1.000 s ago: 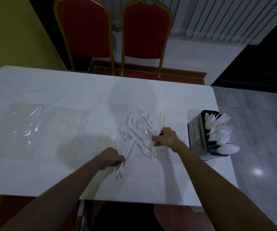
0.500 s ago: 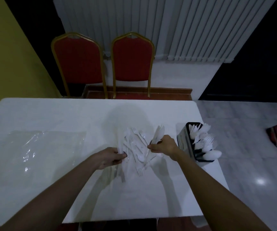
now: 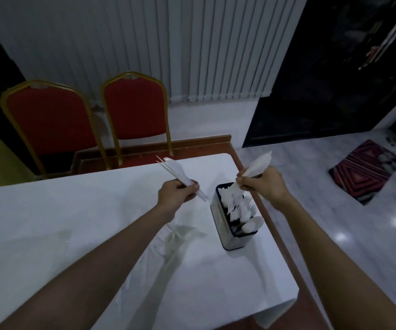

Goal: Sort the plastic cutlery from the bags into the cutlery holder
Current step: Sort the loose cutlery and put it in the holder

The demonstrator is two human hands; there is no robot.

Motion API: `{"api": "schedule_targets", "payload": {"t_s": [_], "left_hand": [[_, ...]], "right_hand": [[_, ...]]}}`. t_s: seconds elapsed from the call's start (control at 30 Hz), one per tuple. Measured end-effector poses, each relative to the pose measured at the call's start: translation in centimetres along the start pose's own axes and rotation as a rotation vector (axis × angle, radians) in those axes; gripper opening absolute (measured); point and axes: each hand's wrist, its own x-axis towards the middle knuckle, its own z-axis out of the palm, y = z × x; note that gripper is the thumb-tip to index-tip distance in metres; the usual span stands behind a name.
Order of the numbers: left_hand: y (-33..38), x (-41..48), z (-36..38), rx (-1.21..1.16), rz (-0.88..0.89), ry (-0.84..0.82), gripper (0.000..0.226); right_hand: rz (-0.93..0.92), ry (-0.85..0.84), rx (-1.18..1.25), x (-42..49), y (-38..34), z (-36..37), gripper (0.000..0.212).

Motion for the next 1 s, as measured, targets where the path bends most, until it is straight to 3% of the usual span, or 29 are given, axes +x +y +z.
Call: {"api": "schedule_targets", "payload": {"t_s": [0.27,0.4,0.6,0.8,0.93,1.0], "left_hand": [[-1.3,1.2,7.4,0.255,0.121,0.095,0.007],[-2.6,1.8,8.7,0.487,0.206,0.081,0.022],[-4.0,3.1,9.5,0.657,0.275,0.042,0.033],[-4.6,3.2,9.7,0.797,0.388,-0.026,0.014],[-4.6,3.6,9.6,0.855,0.393,-0.100,0.022],[-4.5,3.5,9.6,0.854,0.415,-0.152,0.015]], "right_hand": [[-0.063,0.045,-0.118,2.4,3.5,-3.0,0.008],[-0.093,-0.085,-0.275,3.8,5.1,-2.2,0.009],[-0.120,-0.238,-0.452,6.5,5.6,-0.9,0.009],[-0.203,-0.361,-0.550,7.4,5.9,-0.7,0.007],[-0.164,-0.435,-0.633,7.6,7.0,-0.4,0.029],[-0.194,-0.459,-0.606,7.3,6.3,-0.8,0.031]]}}
